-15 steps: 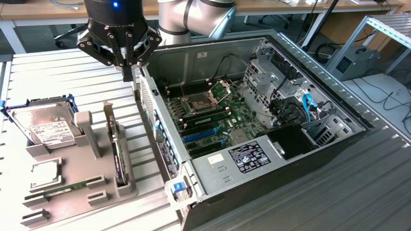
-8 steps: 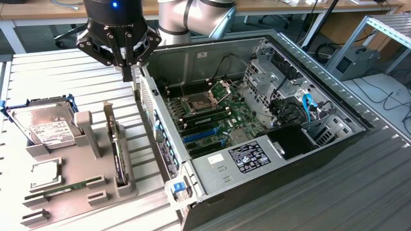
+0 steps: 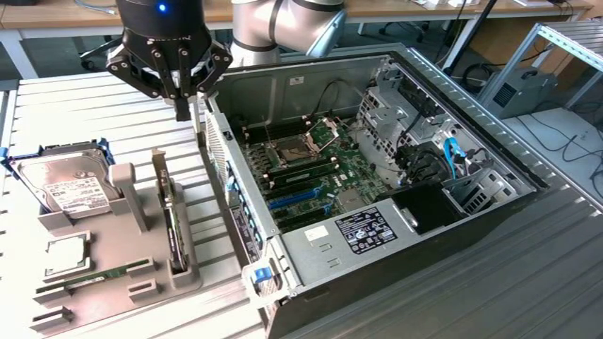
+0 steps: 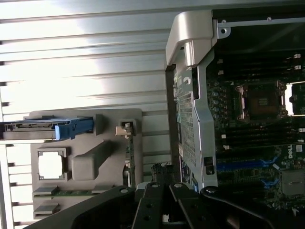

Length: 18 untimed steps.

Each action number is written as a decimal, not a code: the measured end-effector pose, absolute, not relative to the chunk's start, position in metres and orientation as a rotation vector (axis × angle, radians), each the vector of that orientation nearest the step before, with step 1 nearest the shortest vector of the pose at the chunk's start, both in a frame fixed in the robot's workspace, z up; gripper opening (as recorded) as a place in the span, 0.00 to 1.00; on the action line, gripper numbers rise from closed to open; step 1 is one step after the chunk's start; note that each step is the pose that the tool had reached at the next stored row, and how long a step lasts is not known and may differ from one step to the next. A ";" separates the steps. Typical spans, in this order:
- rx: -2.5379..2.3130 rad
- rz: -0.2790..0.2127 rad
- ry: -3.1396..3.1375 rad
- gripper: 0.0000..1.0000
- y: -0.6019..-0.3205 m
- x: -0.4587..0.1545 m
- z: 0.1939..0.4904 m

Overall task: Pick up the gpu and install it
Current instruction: 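Reach for the gpu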

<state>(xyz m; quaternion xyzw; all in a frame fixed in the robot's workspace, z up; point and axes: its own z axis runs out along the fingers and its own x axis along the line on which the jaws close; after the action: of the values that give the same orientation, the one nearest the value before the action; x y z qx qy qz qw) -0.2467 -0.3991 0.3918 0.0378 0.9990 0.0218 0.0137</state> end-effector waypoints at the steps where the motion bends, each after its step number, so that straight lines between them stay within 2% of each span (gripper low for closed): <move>1: 0.118 0.068 3.111 0.11 -0.399 -0.247 0.392; 18: 0.118 0.068 3.111 0.11 -0.409 -0.259 0.390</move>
<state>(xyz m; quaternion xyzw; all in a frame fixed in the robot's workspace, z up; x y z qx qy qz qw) -0.2591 -0.4089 0.3901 0.0379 0.9990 0.0217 0.0137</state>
